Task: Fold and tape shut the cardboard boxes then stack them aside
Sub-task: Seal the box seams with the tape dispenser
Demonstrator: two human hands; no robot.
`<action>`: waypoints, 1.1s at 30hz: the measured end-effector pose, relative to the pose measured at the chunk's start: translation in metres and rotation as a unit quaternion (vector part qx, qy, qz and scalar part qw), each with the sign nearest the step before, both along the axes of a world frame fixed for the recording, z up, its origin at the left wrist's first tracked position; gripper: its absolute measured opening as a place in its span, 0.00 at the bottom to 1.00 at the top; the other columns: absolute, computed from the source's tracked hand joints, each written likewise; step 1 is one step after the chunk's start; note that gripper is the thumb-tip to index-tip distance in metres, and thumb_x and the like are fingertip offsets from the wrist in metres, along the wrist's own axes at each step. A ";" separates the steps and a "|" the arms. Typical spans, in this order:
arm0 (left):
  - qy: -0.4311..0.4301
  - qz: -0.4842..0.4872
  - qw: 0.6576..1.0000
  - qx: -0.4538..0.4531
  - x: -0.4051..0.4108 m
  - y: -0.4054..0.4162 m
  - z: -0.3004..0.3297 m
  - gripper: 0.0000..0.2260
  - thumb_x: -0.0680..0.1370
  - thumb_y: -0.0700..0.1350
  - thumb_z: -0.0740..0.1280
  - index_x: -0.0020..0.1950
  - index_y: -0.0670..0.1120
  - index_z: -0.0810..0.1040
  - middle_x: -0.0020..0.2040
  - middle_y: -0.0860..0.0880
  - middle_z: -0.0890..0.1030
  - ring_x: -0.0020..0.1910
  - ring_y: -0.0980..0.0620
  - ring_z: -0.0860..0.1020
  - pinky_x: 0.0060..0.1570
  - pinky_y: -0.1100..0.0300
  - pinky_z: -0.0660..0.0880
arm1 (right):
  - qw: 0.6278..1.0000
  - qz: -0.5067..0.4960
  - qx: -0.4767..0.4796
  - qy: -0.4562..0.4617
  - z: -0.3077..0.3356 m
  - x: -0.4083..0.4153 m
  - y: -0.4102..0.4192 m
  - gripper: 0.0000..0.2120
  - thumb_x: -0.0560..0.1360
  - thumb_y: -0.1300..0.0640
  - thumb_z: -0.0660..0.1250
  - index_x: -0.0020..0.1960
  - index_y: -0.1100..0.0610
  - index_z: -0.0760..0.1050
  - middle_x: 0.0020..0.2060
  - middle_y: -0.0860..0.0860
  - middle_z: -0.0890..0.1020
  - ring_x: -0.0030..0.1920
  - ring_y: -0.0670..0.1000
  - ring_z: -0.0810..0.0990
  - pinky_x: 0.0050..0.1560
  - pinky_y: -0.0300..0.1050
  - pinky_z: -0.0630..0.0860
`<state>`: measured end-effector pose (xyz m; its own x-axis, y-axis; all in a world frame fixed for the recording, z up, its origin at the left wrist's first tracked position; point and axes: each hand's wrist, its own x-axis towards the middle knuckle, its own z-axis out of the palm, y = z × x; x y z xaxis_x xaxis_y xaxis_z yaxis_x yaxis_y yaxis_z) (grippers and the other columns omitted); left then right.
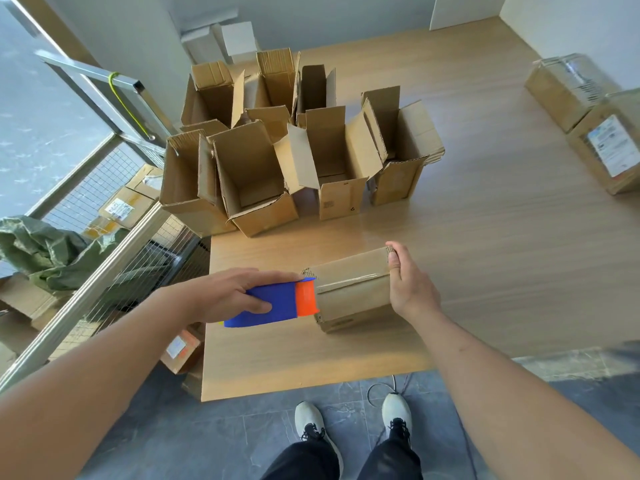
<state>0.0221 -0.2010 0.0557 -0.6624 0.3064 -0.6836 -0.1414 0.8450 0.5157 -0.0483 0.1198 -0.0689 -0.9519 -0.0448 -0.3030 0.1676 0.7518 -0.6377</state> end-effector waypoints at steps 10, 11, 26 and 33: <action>-0.058 0.134 0.987 0.073 0.028 -0.049 -0.059 0.27 0.84 0.47 0.65 0.71 0.78 0.65 0.67 0.61 0.75 0.61 0.52 0.76 0.65 0.50 0.71 | 0.959 -0.011 0.245 0.141 -0.003 0.002 -0.020 0.19 0.85 0.46 0.52 0.75 0.45 0.67 0.64 0.57 0.74 0.55 0.61 0.75 0.55 0.55 0.71; -0.055 0.138 0.986 0.077 0.028 -0.049 -0.063 0.27 0.84 0.47 0.65 0.71 0.78 0.65 0.68 0.61 0.74 0.61 0.51 0.75 0.66 0.48 0.71 | 0.943 -0.007 0.295 0.155 -0.002 0.002 -0.027 0.19 0.84 0.52 0.59 0.74 0.50 0.68 0.60 0.59 0.74 0.52 0.61 0.74 0.53 0.55 0.71; -0.048 0.190 0.972 0.131 0.037 -0.044 -0.093 0.24 0.76 0.56 0.66 0.69 0.78 0.68 0.69 0.61 0.75 0.64 0.52 0.75 0.70 0.48 0.68 | 0.961 0.067 0.264 -0.050 0.010 0.040 -0.120 0.65 0.58 0.10 0.42 0.79 0.48 0.24 0.74 0.70 0.26 0.74 0.70 0.23 0.73 0.71 0.29; -0.036 0.150 0.988 0.020 0.042 -0.065 -0.111 0.22 0.85 0.49 0.59 0.77 0.68 0.62 0.67 0.51 0.76 0.58 0.48 0.76 0.56 0.53 0.70 | 0.958 0.103 0.261 -0.055 0.017 0.040 -0.115 0.69 0.55 0.09 0.48 0.79 0.48 0.24 0.73 0.70 0.23 0.73 0.70 0.20 0.73 0.72 0.29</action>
<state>0.0642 -0.2662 -0.0555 -0.6776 0.1321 -0.7235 -0.4194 0.7387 0.5277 -0.0080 0.0052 -0.0515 -0.9003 -0.0434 -0.4331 0.0258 0.9880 -0.1525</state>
